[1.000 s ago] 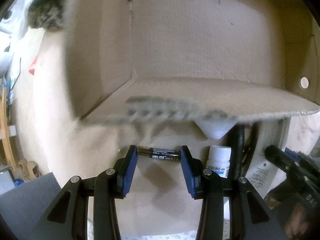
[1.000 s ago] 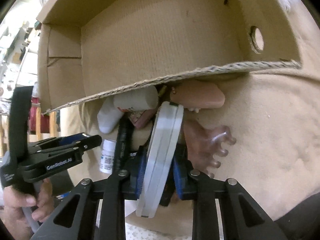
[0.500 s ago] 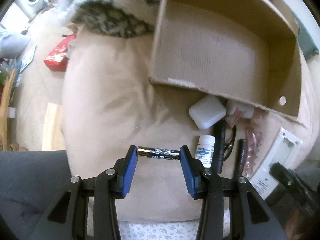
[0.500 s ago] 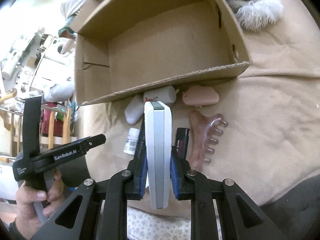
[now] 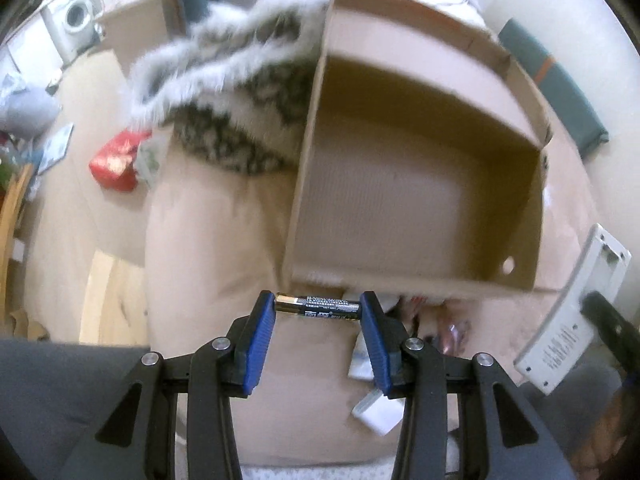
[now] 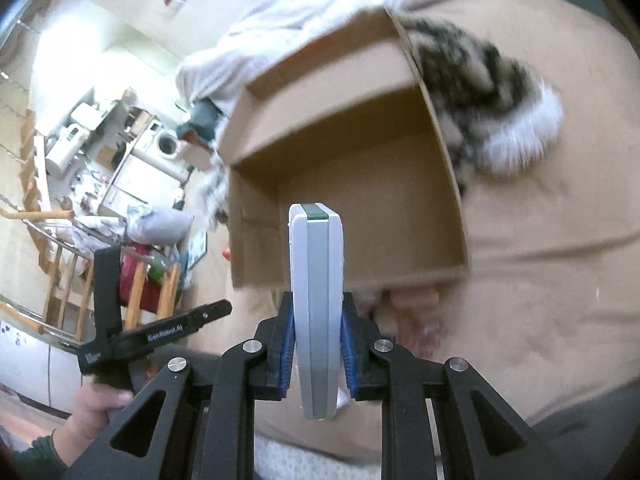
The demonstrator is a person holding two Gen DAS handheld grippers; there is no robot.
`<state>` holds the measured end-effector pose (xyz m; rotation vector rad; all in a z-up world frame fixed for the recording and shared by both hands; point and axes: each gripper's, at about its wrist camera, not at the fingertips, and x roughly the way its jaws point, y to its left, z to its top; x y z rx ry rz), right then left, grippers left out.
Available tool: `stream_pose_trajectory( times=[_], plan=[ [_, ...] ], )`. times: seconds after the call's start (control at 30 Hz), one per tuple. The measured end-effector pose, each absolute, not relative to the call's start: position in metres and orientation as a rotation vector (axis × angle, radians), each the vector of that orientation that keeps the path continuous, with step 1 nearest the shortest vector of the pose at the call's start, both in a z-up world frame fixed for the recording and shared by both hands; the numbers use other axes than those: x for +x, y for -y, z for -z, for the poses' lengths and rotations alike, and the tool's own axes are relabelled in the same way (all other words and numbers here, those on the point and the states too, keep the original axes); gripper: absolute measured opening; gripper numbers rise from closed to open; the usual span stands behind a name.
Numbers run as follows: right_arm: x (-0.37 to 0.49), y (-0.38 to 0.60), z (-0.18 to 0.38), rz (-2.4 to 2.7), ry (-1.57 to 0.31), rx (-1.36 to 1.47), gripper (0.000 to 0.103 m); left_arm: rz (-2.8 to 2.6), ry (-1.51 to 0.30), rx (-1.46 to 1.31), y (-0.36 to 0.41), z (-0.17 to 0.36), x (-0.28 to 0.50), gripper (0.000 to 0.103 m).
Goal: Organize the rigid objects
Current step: 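Place the remote upright in the box with the right tool while the left tool drops the battery beside it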
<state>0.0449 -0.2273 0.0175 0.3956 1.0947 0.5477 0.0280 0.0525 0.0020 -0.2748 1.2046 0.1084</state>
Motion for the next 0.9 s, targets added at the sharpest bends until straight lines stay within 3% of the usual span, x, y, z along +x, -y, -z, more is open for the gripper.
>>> stream_pose_trajectory(
  times=[0.43, 0.9],
  plan=[
    [0.132, 0.214, 0.003, -0.542, -1.110, 0.353, 0.022, -0.066, -1.188, -0.189, -0.015, 0.006, 0.100, 0.040],
    [0.162, 0.194, 0.064, -0.471, -1.224, 0.249, 0.022, -0.017, -1.239, -0.095, 0.015, 0.072, 0.135, 0.040]
  ],
)
